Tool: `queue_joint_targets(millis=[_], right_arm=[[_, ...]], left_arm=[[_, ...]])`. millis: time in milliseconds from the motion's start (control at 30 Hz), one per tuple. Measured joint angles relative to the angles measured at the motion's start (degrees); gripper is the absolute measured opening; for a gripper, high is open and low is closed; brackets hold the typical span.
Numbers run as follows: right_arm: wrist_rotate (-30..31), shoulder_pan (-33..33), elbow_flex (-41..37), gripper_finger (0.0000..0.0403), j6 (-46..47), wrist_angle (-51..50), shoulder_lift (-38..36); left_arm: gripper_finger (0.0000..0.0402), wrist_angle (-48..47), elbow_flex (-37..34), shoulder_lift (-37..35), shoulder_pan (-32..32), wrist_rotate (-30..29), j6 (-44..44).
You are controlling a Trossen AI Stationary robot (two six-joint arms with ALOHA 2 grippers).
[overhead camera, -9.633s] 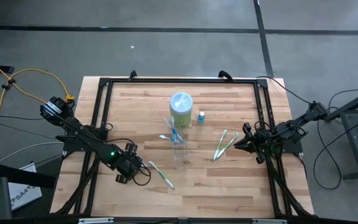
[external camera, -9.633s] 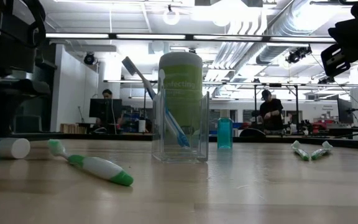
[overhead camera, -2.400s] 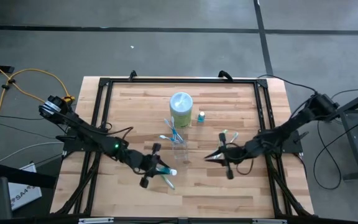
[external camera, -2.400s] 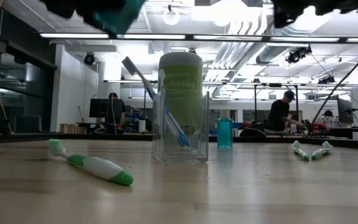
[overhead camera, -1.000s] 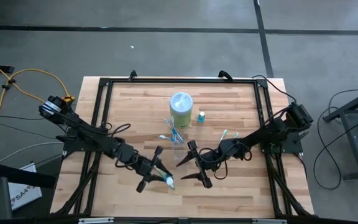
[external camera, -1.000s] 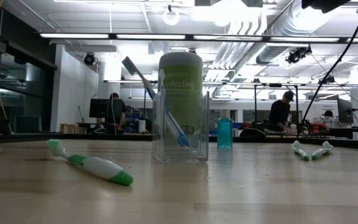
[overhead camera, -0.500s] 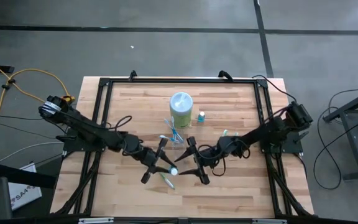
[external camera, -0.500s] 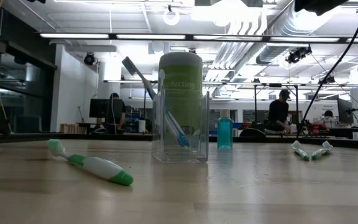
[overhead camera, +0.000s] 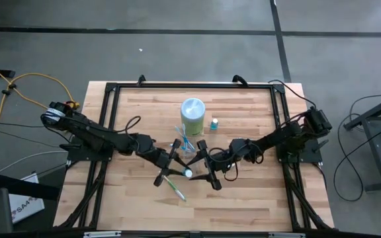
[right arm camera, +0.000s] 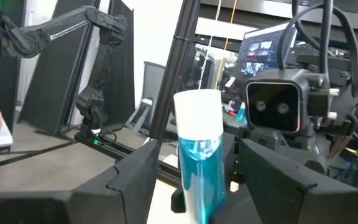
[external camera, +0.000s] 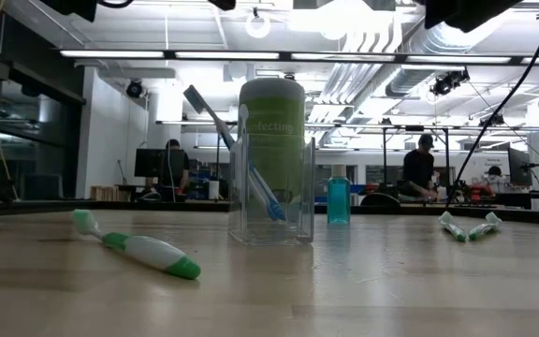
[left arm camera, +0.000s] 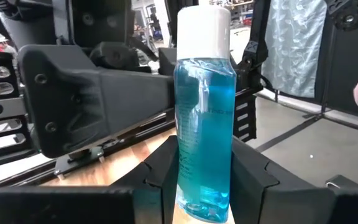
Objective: Pick & Place toothbrushing station
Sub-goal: Put the bottom mouthwash into the transparent organizer
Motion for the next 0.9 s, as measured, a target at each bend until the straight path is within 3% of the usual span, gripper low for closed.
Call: queue_joint_targets(millis=[367, 900], right_arm=[[-0.3, -1.4, 0.0, 0.0206, 0.0, 0.4, 0.0], [-3.0, -1.8, 0.0, 0.0128, 0.2, 0.4, 0.0]], left_arm=[[0.0101, 0.0, 0.0, 0.0, 1.7, 1.6, 1.0], [0.0101, 0.1, 0.0, 0.0, 2.8, 2.1, 1.1]])
